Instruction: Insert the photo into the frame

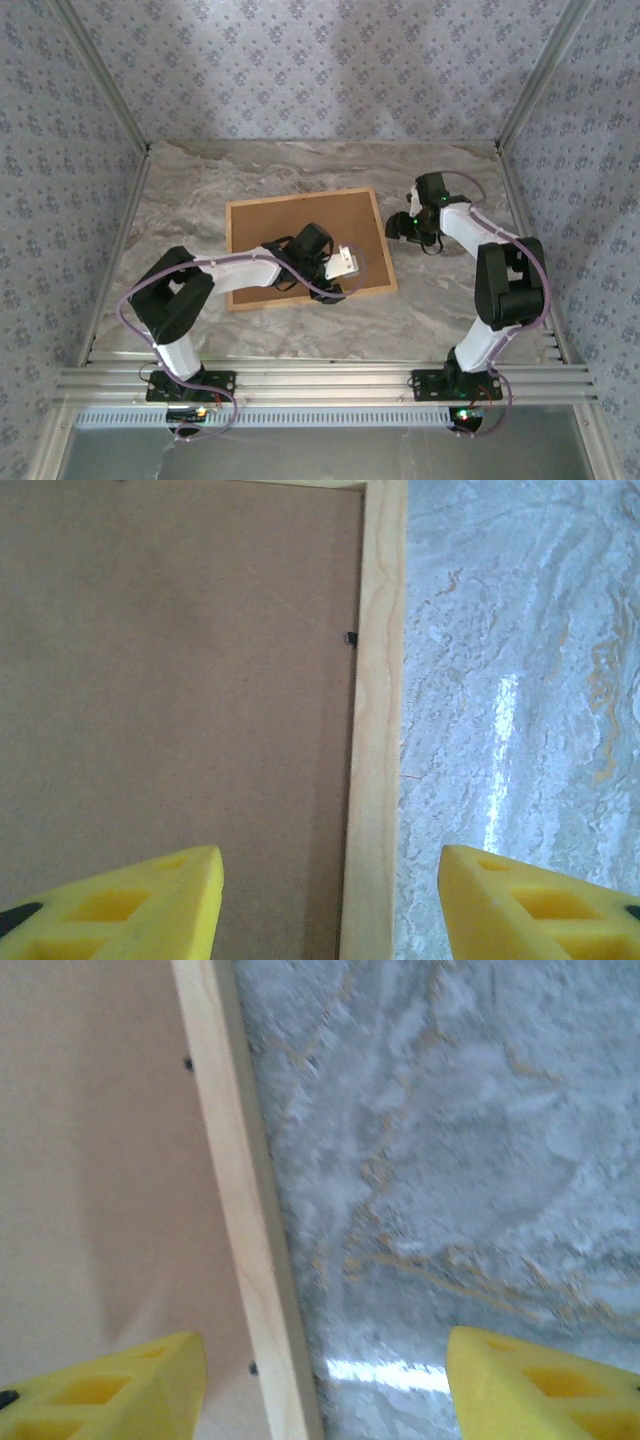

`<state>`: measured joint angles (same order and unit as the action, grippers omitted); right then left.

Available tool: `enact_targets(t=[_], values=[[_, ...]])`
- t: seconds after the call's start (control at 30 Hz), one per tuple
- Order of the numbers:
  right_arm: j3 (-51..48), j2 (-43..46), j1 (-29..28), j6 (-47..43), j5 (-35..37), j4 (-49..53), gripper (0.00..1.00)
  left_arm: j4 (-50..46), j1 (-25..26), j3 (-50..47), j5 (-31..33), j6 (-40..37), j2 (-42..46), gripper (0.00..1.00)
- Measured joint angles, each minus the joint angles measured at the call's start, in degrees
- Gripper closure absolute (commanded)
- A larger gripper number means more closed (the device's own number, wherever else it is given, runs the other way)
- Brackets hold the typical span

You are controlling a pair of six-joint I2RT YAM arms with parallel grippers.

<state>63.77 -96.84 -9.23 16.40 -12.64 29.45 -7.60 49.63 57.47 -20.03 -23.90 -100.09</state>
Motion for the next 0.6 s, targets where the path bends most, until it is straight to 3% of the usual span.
enact_targets(t=[0.3, 0.6], values=[[-4.1, 2.7, 0.1, -1.0, 0.5, -0.6, 0.28, -0.3, 2.1, 0.7, 0.0, -7.4, -4.0, 0.43], [-5.5, 2.8, -0.2, -1.0, 0.4, -1.4, 0.26, 0.8, 2.3, 1.7, 1.8, -11.1, -5.2, 0.62]])
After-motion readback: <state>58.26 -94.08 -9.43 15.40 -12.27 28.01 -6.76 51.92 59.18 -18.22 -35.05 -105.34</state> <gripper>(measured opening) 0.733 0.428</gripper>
